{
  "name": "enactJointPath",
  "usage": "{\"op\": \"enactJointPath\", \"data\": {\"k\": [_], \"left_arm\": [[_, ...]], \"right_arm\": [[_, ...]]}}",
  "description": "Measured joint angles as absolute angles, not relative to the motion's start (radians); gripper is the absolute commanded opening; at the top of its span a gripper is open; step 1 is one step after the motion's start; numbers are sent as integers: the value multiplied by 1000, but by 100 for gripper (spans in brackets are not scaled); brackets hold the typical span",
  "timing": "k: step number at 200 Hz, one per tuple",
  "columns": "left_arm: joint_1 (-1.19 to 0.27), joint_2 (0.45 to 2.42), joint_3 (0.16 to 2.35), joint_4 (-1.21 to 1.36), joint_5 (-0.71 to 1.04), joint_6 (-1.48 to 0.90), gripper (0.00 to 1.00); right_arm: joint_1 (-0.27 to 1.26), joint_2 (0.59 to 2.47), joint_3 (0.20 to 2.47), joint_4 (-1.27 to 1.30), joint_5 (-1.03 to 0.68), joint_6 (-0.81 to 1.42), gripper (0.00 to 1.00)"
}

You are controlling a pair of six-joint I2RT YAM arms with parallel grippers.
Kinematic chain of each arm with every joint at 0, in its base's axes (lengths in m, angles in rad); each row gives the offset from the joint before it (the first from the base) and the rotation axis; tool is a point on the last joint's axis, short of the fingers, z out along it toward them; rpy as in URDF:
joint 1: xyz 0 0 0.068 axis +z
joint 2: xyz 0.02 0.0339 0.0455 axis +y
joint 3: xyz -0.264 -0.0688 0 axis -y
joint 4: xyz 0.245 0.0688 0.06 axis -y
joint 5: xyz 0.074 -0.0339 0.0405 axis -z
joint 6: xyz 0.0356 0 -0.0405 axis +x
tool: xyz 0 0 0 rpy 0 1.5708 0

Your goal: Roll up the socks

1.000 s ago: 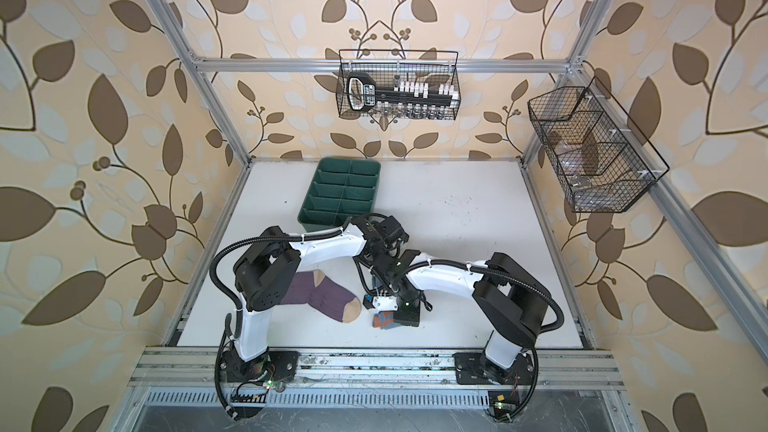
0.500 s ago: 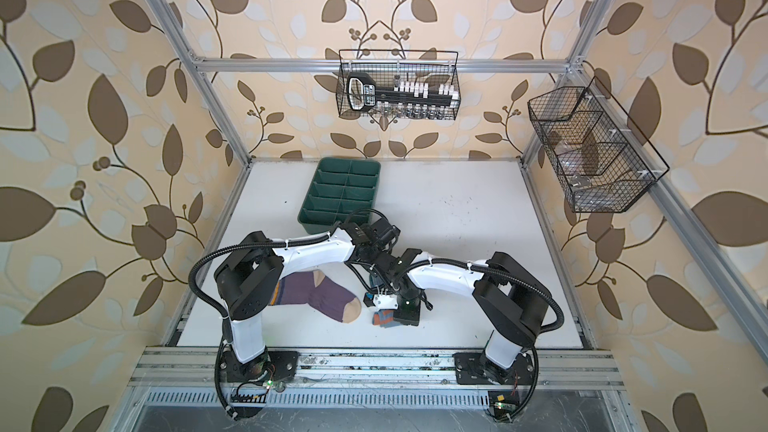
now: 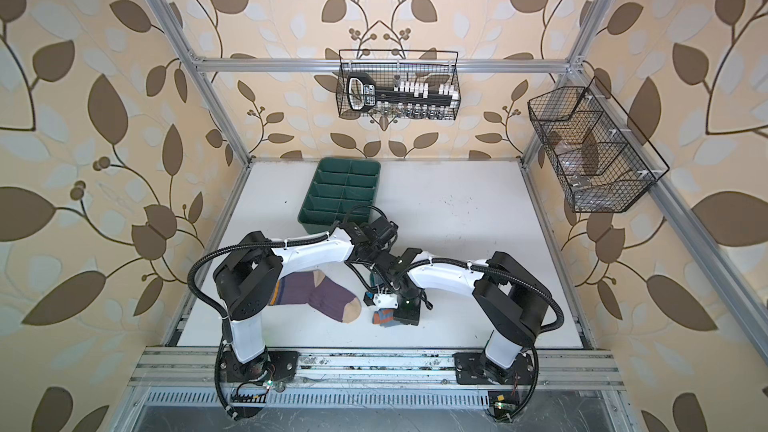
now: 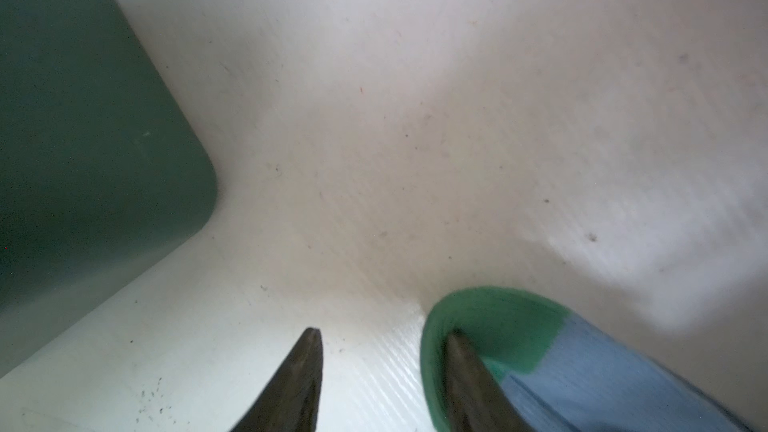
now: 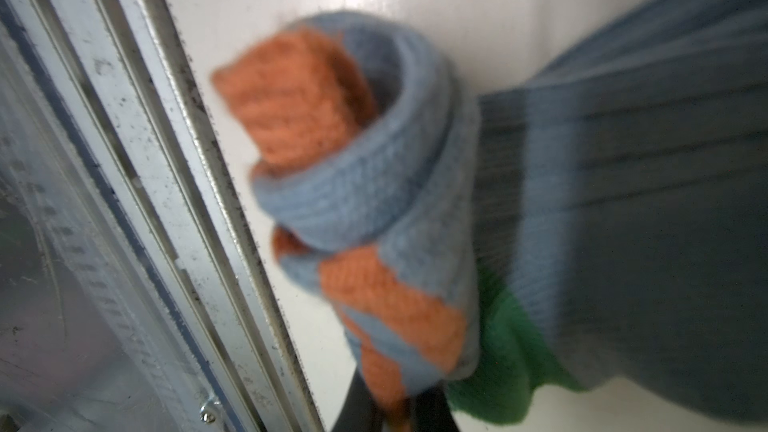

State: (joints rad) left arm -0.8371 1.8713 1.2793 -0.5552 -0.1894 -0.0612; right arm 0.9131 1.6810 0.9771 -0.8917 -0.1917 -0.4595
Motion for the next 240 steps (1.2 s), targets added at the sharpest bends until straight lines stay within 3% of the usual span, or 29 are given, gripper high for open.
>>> {"op": "enactJointPath", "data": {"k": [31, 65, 100, 135, 170, 200, 240], "left_arm": [[-837, 1730, 1279, -579, -235, -18, 63], [-836, 1374, 1279, -580, -297, 53, 72], [-837, 1063, 1264, -610, -208, 136, 72], [-873, 913, 1192, -678, -80, 215, 73], [-1046, 960, 1121, -715, -135, 297, 71], [-1314, 1180, 1048, -696, -330, 356, 66], [-1484, 1406, 902, -552, -480, 345, 67]], "right_arm": [[910, 1684, 982, -904, -191, -456, 0], [900, 1711, 1007, -927, -196, -456, 0], [888, 1739, 1034, -954, -211, -461, 0], [869, 1788, 1084, -1003, -229, -477, 0], [851, 1860, 1151, -1072, -252, -482, 0], [835, 1883, 1169, -1092, -274, -495, 0], [810, 1907, 1183, -1111, -307, -517, 0]]}}
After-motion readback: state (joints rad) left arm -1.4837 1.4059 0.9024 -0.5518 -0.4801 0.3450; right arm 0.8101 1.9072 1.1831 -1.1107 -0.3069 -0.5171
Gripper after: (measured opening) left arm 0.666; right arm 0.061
